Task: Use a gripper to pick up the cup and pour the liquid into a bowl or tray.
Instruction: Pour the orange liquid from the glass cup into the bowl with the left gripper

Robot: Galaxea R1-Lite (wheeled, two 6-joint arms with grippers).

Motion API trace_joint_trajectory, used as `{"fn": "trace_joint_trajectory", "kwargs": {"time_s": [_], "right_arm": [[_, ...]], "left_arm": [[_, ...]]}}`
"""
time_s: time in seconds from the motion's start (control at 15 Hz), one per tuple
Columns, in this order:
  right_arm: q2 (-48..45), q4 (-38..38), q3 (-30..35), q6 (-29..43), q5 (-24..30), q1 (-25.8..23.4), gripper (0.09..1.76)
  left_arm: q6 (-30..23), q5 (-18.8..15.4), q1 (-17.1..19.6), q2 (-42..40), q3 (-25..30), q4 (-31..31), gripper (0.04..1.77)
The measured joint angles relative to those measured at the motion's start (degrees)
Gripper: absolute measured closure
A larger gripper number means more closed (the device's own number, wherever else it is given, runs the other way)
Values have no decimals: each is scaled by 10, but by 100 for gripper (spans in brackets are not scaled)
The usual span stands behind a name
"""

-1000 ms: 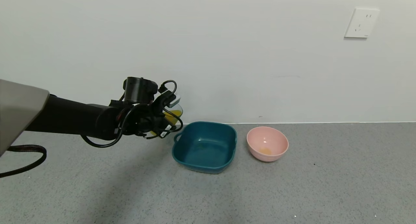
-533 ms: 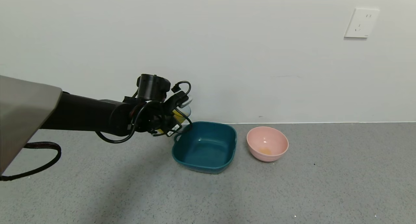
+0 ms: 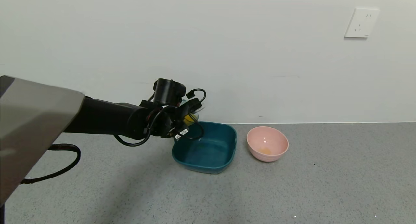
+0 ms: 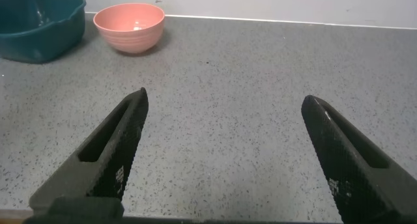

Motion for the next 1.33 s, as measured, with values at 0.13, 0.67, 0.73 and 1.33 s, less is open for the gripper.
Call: {"fn": "trace_joint_trajectory", "kwargs": {"time_s": [0.13,0.67,0.73,1.33], "right_arm": [[0,0,0,0,0,0,14],[0,0,0,0,0,0,14],[0,0,0,0,0,0,14],[0,0,0,0,0,0,14]], "left_arm": [[27,23,-7,5,-1,0,52],[145,91,-18,14,-1,0,52],[158,92,-18,13,-1,0,52],[287,128,-26,13,4,0,52]]}}
